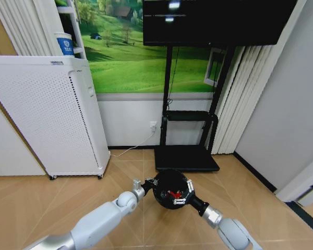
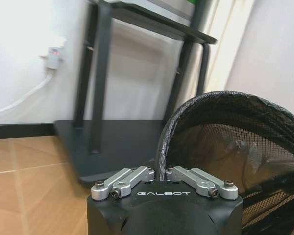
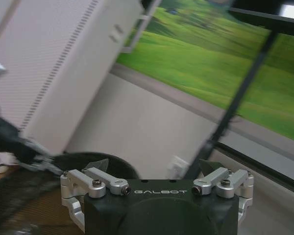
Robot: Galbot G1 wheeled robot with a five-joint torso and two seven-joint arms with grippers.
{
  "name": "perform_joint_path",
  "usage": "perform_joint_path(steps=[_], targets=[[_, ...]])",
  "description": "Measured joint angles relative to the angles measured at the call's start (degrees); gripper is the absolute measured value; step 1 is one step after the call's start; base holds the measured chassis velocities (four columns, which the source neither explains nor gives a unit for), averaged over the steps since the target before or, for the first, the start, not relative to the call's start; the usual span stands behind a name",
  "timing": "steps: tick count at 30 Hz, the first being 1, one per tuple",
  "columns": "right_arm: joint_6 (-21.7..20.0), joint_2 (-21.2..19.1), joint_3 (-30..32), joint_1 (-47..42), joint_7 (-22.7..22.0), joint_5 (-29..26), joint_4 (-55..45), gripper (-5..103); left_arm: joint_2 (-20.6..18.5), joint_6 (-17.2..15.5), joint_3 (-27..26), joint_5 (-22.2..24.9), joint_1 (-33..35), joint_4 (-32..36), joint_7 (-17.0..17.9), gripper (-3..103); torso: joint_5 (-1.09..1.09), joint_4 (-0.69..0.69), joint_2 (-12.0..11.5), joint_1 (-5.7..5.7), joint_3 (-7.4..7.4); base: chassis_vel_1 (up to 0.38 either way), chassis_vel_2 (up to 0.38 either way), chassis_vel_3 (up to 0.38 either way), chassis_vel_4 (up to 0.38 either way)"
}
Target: Pick up the trash bin and place the garbage on the floor into it.
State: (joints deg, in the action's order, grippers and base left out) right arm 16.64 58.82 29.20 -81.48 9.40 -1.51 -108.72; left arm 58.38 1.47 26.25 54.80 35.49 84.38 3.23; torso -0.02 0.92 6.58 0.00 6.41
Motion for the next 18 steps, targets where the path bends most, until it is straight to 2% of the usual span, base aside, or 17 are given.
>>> perform_joint_path(steps=[1, 3, 5, 6, 8, 9, 12, 14, 15, 17, 18], targets=[[0.0, 0.0, 0.0, 0.0, 0.0, 0.0, 0.0, 100, 0.0, 0.0, 0.0, 0.0, 0.0, 0.0, 0.0, 3, 0.0, 0.0, 0.0, 0.0, 0.0, 0.0, 0.0, 0.0, 0.0], [-2.27, 0.59, 1.87, -0.16, -4.64, -2.26, 0.58, 100, -2.08, -0.29, -2.98, -0.65, 2.45, 2.4, 0.62, 3, 0.0, 0.0, 0.0, 0.0, 0.0, 0.0, 0.0, 0.0, 0.0], [-5.77, 1.06, 3.7, -0.18, -10.22, -5.44, 1.16, 100, -6.06, -0.34, -8.36, -2.38, 6.67, 5.88, 1.2, 3, -0.01, 0.0, 0.0, 0.0, 0.0, 0.0, 0.0, 0.0, 0.0], [-5.77, 1.06, 3.7, -0.18, -10.22, -5.44, 1.16, 100, -6.06, -0.34, -8.36, -2.38, 6.67, 5.88, 1.2, 3, -0.01, 0.0, 0.0, 0.0, 0.0, 0.0, 0.0, 0.0, 0.0], [-7.86, 1.0, 5.09, -0.16, -12.6, -7.13, 1.45, 100, -10.28, -0.56, -14.56, -3.26, 10.96, 9.31, 1.17, 3, 0.0, -0.01, 0.0, 0.0, 0.0, 0.0, 0.0, 0.0, 0.0], [-7.86, 1.0, 5.09, -0.16, -12.6, -7.13, 1.45, 100, -10.28, -0.56, -14.56, -3.26, 10.96, 9.31, 1.17, 3, 0.0, -0.01, 0.0, 0.0, 0.0, 0.0, 0.0, 0.0, 0.0], [-9.06, 0.65, 6.58, -0.65, -13.97, -8.21, 1.55, 100, -14.69, -1.51, -24.75, -3.58, 18.62, 14.66, 1.18, 3, 0.0, -0.04, 0.0, 0.0, -0.01, 0.0, 0.0, 0.0, 0.0], [-10.07, 2.01, 7.55, -1.72, -15.4, -9.1, 1.13, 100, -16.12, -1.97, -31.24, -3.99, 24.55, 18.37, 1.13, 3, -0.02, -0.03, 0.0, 0.0, 0.0, 0.0, 0.0, 0.0, 0.0], [-10.07, 2.01, 7.55, -1.72, -15.4, -9.1, 1.13, 100, -16.12, -1.97, -31.24, -3.99, 24.55, 18.37, 1.13, 3, -0.02, -0.03, 0.0, 0.0, 0.0, 0.0, 0.0, 0.0, 0.0], [-11.43, 4.16, 8.99, -3.24, -16.8, -9.85, 0.24, 100, -16.64, -2.35, -36.8, -4.48, 29.51, 21.38, 1.21, 3, 0.02, -0.02, 0.01, 0.0, -0.01, 0.0, 0.0, 0.0, 0.0], [-11.43, 4.16, 8.99, -3.24, -16.8, -9.85, 0.24, 100, -16.64, -2.35, -36.8, -4.48, 29.51, 21.38, 1.21, 3, 0.02, -0.02, 0.01, 0.0, -0.01, 0.0, 0.0, 0.0, 0.0]])
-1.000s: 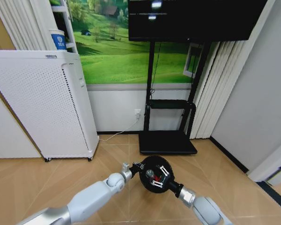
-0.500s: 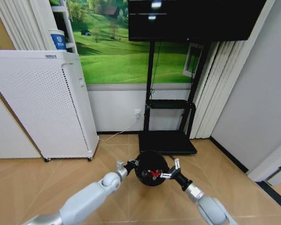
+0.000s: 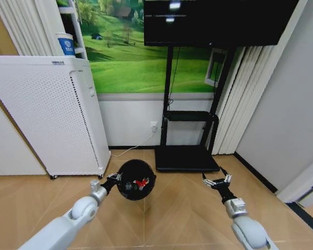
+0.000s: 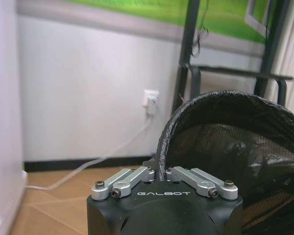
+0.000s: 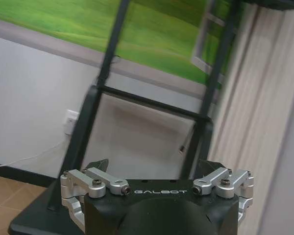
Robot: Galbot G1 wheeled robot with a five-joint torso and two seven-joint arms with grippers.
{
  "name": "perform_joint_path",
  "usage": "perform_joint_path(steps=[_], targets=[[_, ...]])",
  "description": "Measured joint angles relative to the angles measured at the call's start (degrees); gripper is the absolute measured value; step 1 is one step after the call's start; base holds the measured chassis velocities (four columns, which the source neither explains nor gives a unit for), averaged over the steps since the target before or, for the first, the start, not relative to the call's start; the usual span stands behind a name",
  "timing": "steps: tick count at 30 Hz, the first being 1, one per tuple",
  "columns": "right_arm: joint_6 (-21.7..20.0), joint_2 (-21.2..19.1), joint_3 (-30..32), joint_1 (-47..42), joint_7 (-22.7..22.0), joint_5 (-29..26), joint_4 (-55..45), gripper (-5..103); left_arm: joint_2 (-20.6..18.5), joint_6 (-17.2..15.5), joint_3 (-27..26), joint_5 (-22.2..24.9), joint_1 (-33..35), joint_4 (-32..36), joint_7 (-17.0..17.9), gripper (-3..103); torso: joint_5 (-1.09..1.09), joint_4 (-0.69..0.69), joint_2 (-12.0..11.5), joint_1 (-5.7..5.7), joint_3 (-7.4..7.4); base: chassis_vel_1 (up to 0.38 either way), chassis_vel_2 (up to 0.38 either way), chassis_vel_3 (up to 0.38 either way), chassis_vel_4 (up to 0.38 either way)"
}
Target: Pick up the trash bin and place the garbage on the floor into it.
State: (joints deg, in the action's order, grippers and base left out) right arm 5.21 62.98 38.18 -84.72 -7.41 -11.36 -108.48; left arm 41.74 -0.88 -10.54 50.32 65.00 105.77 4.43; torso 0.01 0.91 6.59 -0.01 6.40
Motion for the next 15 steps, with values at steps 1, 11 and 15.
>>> perform_joint_path(steps=[1, 11, 15], targets=[[-0.9, 2.54, 1.55, -1.86, -0.97, -0.42, -1.11, 100, -0.04, -0.06, -3.79, -0.14, 4.2, 2.44, 0.37, 3, -0.01, 0.0, 0.0, 0.0, 0.0, 0.0, 0.0, 0.0, 0.0], [0.32, 10.17, 11.37, -11.03, -1.11, -0.64, -4.82, 100, 7.35, -5.12, -14.03, -1.12, 17.65, 10.34, 10.82, 3, -0.01, 0.03, 0.0, 0.0, 0.0, 0.0, 0.0, 0.0, 0.0], [1.14, 10.31, 13.12, -12.01, -0.53, -1.47, -4.68, 100, 12.81, -9.29, -22.73, -2.07, 26.84, 14.69, 16.95, 3, -0.01, 0.01, 0.01, 0.0, 0.0, 0.0, 0.0, 0.0, 0.0]])
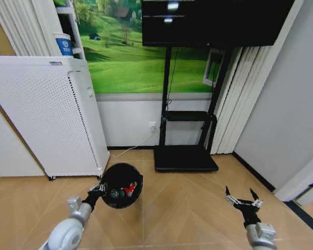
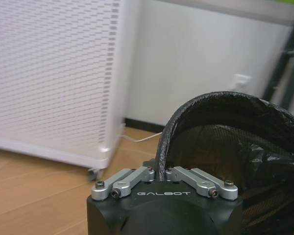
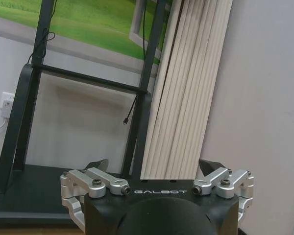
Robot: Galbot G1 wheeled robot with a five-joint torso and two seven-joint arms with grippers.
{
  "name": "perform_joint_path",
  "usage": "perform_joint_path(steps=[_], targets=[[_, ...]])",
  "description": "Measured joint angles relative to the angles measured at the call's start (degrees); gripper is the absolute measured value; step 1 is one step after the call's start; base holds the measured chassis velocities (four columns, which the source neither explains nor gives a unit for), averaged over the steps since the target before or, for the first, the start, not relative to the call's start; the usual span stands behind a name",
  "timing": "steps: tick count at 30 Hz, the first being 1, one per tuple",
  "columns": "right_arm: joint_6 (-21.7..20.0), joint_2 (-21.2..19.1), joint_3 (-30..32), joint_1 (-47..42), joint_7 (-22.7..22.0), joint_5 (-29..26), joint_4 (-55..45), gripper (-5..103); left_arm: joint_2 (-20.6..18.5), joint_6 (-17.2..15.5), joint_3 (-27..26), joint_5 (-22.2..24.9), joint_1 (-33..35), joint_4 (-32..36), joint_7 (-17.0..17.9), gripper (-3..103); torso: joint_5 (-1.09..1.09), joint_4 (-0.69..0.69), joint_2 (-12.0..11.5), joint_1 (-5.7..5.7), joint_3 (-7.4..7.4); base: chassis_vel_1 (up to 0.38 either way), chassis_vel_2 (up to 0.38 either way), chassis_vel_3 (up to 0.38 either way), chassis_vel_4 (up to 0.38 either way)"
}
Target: Pick up the trash bin and place the garbage on the floor into it.
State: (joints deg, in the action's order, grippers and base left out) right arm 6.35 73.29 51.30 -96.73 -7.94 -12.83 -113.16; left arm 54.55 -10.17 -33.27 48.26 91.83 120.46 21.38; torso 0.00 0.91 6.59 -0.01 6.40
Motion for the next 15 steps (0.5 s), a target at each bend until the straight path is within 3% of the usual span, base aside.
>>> perform_joint_path(steps=[1, 6, 15], targets=[[0.0, 0.0, 0.0, 0.0, 0.0, 0.0, 0.0, 100, 0.0, 0.0, 0.0, 0.0, 0.0, 0.0, 0.0, 3, 0.0, 0.0, 0.0, 0.0, 0.0, 0.0, 0.0, 0.0, 0.0], [0.97, -0.16, 0.62, 1.55, 0.41, -0.32, 2.82, 100, 4.23, -1.3, -11.61, 0.24, 13.72, 4.9, 2.71, 3, 0.02, -0.02, 0.0, 0.0, 0.0, 0.0, 0.0, 0.0, 0.0], [1.84, -0.48, 0.49, 3.06, 0.49, -1.09, 5.66, 100, 11.04, -2.34, -16.22, 2.08, 19.59, 6.31, 6.46, 3, 0.0, 0.0, 0.0, 0.0, 0.01, 0.0, 0.0, 0.0, 0.0]])
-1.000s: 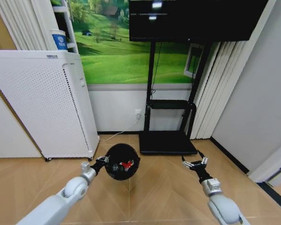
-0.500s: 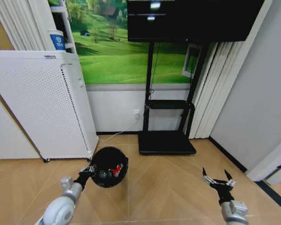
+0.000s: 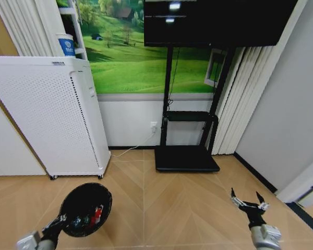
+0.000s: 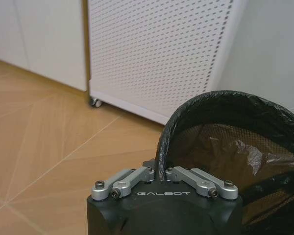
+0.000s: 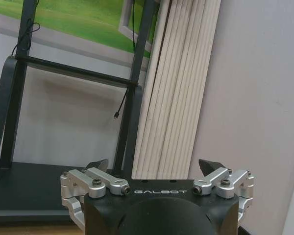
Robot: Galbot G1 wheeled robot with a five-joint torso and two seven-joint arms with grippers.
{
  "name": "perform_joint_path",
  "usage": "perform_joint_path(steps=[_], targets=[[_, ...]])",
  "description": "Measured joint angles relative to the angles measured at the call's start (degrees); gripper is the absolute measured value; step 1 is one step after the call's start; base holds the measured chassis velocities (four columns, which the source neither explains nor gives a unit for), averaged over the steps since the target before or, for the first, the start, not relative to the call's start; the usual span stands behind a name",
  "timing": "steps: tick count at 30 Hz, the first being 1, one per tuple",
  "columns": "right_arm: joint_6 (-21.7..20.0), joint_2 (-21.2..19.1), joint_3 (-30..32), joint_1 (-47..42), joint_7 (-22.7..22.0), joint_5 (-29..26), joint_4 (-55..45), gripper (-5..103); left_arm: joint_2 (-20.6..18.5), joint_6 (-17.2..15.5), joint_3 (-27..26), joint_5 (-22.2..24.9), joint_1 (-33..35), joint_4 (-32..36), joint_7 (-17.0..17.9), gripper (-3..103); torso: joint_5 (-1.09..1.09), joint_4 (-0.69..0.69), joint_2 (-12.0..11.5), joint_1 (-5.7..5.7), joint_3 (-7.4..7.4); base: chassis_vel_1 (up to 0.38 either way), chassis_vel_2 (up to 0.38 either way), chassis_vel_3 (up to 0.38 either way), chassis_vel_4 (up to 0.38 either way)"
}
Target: Pick up the trash bin and place the garbage on the floor into it.
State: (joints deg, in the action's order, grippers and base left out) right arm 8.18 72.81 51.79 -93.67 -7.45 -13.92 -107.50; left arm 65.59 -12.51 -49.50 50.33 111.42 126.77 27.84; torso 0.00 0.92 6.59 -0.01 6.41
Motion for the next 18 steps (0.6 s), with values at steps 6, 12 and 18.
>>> perform_joint_path(steps=[6, 12, 18], targets=[[0.59, -0.73, 0.22, 0.87, 0.14, -0.98, 1.85, 100, 4.28, -0.89, -1.66, 1.07, 1.65, -2.52, 1.59, 3, 0.0, 0.0, -0.01, 0.0, 0.0, 0.0, 0.0, 0.0, 0.0], [0.75, -1.1, 0.34, 1.68, -0.28, -1.63, 3.04, 100, 5.69, -1.06, -1.92, 1.47, 1.2, -6.37, 2.17, 3, -0.01, 0.0, -0.01, 0.0, 0.0, 0.0, 0.0, 0.0, 0.0], [0.87, -1.57, 0.58, 1.75, -0.51, -2.08, 3.86, 100, 6.16, -0.21, -1.73, 1.38, -0.09, -10.35, 1.26, 3, -0.01, 0.0, -0.01, 0.0, 0.0, 0.0, 0.0, 0.0, 0.0]])
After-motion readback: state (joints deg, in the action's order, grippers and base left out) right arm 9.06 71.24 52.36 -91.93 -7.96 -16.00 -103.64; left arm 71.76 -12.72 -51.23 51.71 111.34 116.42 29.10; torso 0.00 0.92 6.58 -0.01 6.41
